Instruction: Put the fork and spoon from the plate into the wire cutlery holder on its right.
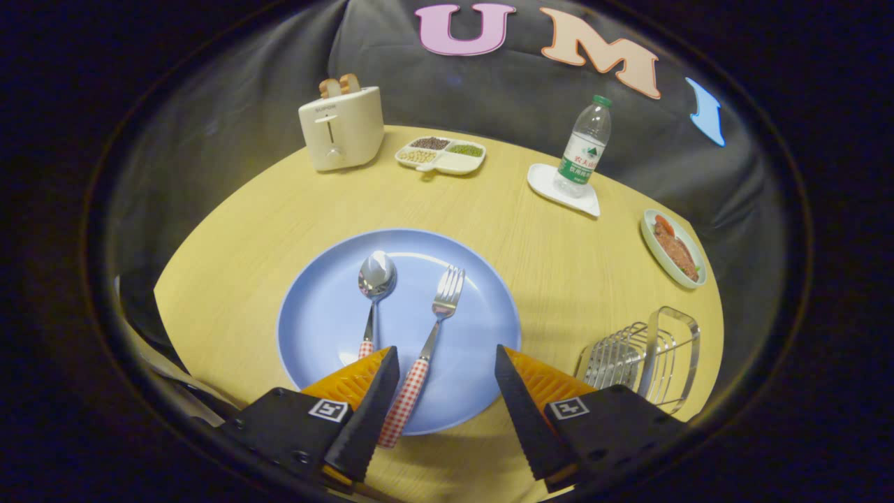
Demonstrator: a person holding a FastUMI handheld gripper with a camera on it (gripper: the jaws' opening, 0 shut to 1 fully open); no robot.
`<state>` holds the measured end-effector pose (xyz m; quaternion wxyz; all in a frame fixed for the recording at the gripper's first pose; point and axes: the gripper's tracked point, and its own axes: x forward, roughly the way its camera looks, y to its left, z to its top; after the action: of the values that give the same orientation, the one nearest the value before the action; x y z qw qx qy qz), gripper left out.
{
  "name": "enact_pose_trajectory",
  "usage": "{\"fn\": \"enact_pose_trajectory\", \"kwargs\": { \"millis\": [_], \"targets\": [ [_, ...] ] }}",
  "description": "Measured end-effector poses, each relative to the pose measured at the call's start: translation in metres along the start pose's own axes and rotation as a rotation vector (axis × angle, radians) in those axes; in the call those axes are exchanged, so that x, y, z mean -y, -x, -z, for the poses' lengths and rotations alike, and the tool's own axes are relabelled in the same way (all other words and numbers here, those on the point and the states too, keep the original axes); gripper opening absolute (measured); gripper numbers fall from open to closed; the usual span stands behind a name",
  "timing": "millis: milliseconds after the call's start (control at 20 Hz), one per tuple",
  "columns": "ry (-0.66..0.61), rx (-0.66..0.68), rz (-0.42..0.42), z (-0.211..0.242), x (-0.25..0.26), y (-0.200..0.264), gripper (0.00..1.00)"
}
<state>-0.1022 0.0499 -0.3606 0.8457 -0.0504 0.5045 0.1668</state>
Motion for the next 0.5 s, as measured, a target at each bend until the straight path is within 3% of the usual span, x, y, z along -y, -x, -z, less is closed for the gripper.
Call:
{"fn": "enact_pose_trajectory", "kwargs": {
  "millis": [450,500],
  "targets": [
    [0.034,-0.071,-0.028,0.023,-0.009,0.002,0.29],
    [0.026,-0.066,-0.028,0.020,-0.008,0.009,0.29]
  ]
}}
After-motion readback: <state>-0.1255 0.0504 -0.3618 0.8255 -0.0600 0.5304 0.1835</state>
